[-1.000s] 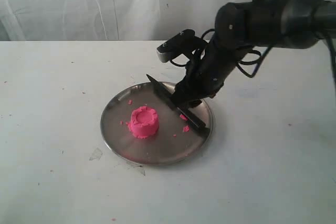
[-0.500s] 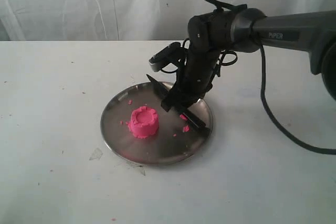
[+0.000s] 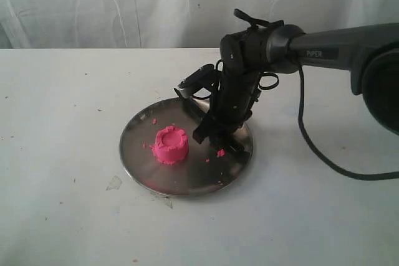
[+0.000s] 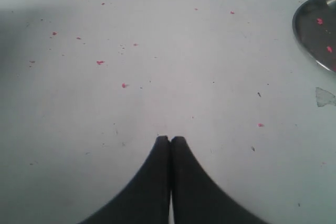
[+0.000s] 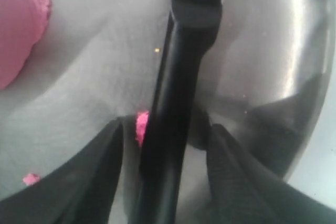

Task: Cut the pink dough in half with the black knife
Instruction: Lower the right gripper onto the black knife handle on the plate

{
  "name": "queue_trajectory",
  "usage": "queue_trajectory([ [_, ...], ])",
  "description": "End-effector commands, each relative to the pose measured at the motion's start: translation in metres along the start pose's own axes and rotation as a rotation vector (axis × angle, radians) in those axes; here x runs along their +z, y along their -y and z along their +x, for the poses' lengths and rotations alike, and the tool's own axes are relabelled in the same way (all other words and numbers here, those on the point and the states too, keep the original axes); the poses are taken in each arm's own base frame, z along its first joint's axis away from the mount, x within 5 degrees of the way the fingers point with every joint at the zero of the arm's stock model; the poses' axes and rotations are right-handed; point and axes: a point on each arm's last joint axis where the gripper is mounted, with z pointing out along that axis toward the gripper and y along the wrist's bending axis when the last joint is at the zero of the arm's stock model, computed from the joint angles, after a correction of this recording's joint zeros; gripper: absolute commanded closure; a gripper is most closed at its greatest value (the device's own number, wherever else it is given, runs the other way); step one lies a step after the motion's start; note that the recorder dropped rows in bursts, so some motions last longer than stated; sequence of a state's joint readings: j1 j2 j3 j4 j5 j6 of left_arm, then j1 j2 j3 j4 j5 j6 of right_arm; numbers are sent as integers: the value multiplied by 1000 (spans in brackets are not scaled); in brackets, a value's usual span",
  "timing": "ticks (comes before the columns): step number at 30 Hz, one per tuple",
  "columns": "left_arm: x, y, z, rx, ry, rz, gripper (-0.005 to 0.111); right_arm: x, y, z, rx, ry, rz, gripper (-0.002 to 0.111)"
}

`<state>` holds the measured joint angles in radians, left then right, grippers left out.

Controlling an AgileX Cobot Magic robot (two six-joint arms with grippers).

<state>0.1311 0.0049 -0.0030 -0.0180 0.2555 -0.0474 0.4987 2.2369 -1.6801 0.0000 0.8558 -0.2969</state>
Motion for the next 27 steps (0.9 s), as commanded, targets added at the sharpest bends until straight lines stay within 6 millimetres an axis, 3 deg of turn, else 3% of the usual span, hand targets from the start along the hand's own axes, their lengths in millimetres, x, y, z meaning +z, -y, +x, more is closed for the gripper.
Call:
queue_trajectory([
  [1, 0, 0, 1, 0, 3, 5, 107, 1, 1, -1, 7, 3, 1, 67],
  [4, 0, 0, 1, 0, 3, 5, 107, 1, 1, -1, 3, 4, 6, 89],
  [8, 0, 0, 1, 0, 3, 5, 107, -14, 2, 0, 3, -7, 14, 108],
  [12, 0, 0, 1, 0, 3, 5, 107, -53, 2, 3, 68, -12, 26, 108],
  [14, 0, 0, 1, 0, 3, 5, 107, -64, -7, 16, 133, -144, -58, 108],
  [17, 0, 0, 1, 0, 3, 5, 107, -64, -20, 23, 133, -202, -181, 108],
  [23, 0, 0, 1, 0, 3, 5, 107, -39, -26, 45, 122, -291, -201, 108],
  [27, 0, 0, 1, 0, 3, 5, 107, -40, -27, 48, 97, -315, -211, 108],
])
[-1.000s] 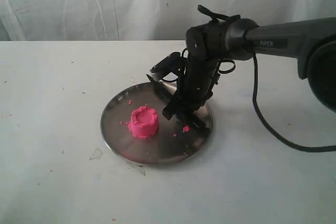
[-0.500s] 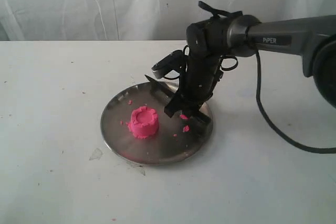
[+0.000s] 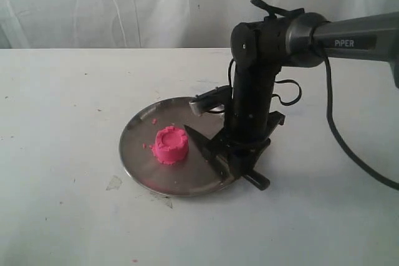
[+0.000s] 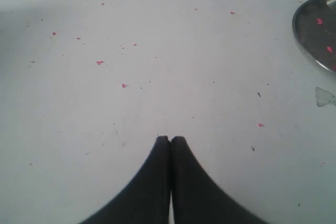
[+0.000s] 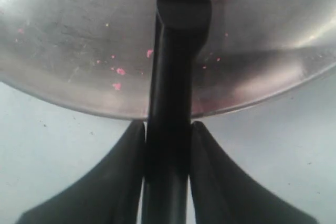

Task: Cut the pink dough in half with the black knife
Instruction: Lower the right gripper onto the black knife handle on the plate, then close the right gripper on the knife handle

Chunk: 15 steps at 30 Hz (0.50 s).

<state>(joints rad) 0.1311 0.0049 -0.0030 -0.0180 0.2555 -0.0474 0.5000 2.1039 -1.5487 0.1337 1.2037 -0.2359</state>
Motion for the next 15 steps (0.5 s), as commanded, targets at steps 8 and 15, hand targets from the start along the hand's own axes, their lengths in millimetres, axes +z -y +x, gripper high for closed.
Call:
queue_trajectory([
  [8, 0, 0, 1, 0, 3, 5, 107, -1, -1, 3, -42, -15, -3, 87],
  [15, 0, 0, 1, 0, 3, 5, 107, -1, 0, 1, -79, 7, 5, 77],
])
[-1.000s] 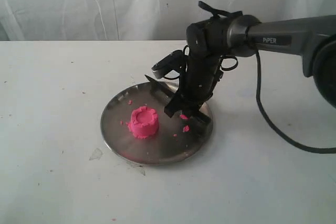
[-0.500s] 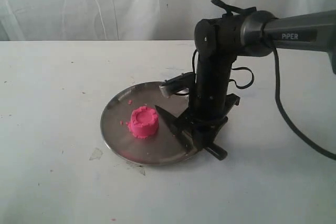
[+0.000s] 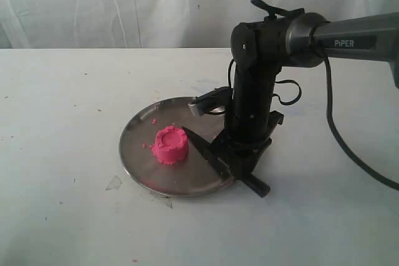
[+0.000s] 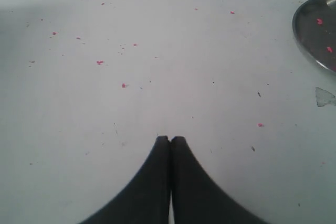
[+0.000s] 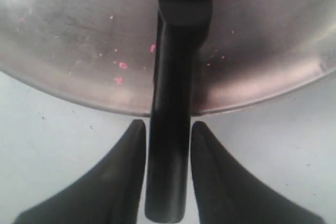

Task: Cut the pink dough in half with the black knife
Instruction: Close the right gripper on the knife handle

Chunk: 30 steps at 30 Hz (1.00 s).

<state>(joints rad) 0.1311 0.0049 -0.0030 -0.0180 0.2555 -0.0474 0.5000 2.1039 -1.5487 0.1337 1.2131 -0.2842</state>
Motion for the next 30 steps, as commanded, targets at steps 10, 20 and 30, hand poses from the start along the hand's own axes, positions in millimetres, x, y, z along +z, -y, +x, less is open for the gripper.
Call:
queue_trajectory([
  [10, 0, 0, 1, 0, 3, 5, 107, -7, 3, -1, -41, 36, 44, 72],
  [20, 0, 0, 1, 0, 3, 5, 107, -64, -14, 15, 6, 151, 92, 72],
  [30, 0, 0, 1, 0, 3, 5, 107, -68, -81, 28, -116, 131, 463, 73],
])
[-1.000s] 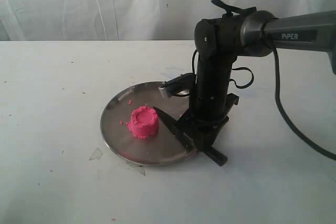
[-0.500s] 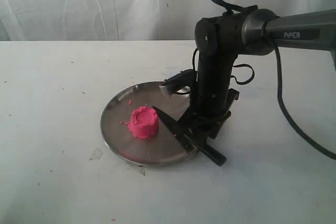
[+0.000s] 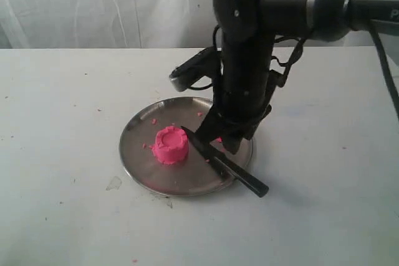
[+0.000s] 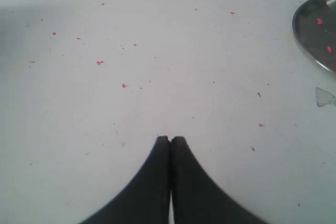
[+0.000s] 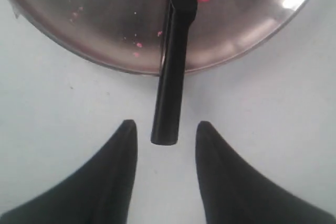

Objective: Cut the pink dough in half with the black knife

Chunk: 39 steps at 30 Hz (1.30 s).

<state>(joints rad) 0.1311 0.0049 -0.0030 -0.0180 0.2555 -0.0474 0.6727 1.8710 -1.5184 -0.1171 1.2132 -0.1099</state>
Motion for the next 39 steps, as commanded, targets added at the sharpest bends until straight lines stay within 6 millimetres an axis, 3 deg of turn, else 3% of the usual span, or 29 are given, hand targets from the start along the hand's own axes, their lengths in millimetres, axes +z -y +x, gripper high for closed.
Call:
queue_trajectory([
  [1, 0, 0, 1, 0, 3, 5, 107, 1, -27, 4, -59, -24, 257, 73],
  [6, 0, 0, 1, 0, 3, 5, 107, 10, -41, 10, -111, -24, 481, 73],
  [17, 0, 0, 1, 0, 3, 5, 107, 41, -55, 26, -178, -33, 452, 73],
  [22, 0, 0, 1, 0, 3, 5, 107, 41, -53, 20, -256, 13, 485, 54],
  [27, 0, 0, 1, 0, 3, 5, 107, 27, -52, 18, -193, -35, 493, 48],
  [30, 0, 0, 1, 0, 3, 5, 107, 18, -68, 18, -161, -56, 411, 48],
  [34, 0, 0, 1, 0, 3, 5, 107, 18, -107, 21, -238, -46, 347, 48],
  [37, 0, 0, 1, 0, 3, 5, 107, 24, -129, 19, -320, -25, 432, 48],
  [39, 0, 0, 1, 0, 3, 5, 107, 27, -130, 15, -278, 21, 518, 48],
])
